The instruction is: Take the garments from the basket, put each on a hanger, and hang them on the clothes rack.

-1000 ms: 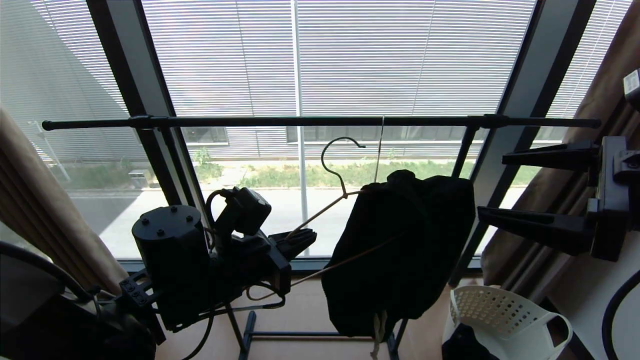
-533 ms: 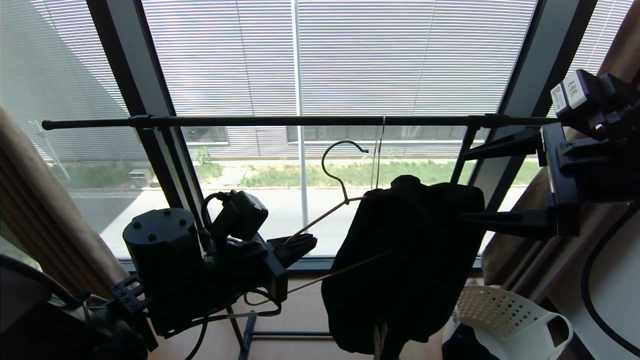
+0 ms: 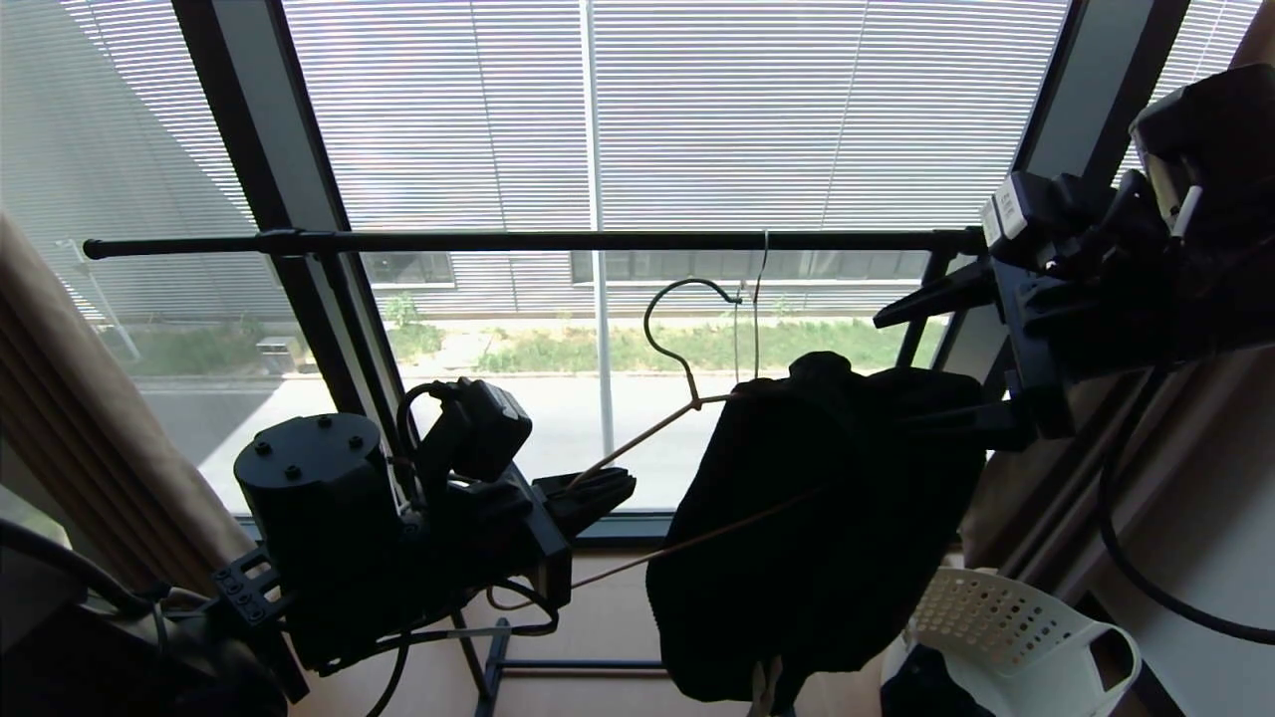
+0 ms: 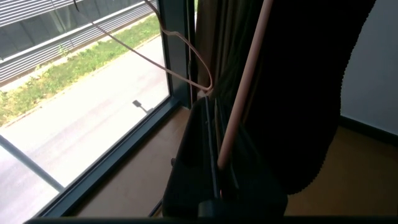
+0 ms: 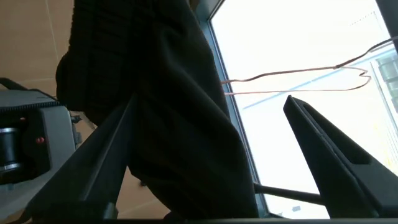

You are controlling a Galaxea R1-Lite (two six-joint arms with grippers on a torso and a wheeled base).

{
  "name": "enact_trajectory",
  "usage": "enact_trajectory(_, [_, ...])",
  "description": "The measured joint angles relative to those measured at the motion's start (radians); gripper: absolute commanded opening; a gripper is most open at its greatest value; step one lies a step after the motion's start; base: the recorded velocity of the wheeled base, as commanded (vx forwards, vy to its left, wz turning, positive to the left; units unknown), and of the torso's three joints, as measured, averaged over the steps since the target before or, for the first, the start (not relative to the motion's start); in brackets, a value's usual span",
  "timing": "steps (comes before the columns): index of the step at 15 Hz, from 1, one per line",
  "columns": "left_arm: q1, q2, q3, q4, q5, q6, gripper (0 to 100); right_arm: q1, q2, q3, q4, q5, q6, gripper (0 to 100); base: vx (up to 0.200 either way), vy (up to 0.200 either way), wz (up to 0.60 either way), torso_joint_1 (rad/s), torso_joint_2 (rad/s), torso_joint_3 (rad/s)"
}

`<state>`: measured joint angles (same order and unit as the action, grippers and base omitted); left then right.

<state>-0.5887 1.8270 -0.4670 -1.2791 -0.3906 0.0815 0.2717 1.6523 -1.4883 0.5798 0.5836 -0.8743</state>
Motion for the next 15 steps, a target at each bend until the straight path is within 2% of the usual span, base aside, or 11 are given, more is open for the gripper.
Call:
enact_trajectory(6, [-0.008, -0.005, 0.013, -0.002, -0.001, 0.0, 0, 0.05, 0.101, -0.055, 0.0, -0.013, 0.007, 100, 0.0, 0.0, 0.0, 0.0, 0.0, 0.0])
enact_trajectory(7, [-0.011, -0.005, 0.014, -0.002, 0.0, 0.0, 0, 0.061, 0.111, -0.061, -0.002, -0.034, 0.008, 100, 0.0, 0.0, 0.0, 0.0, 0.0, 0.0])
enact_trajectory(15, [-0.014, -0.004, 0.012, -0.004, -0.001, 0.0, 0, 0.194, 0.147, -0.1, 0.004, -0.052, 0.057, 100, 0.0, 0.0, 0.0, 0.0, 0.0, 0.0])
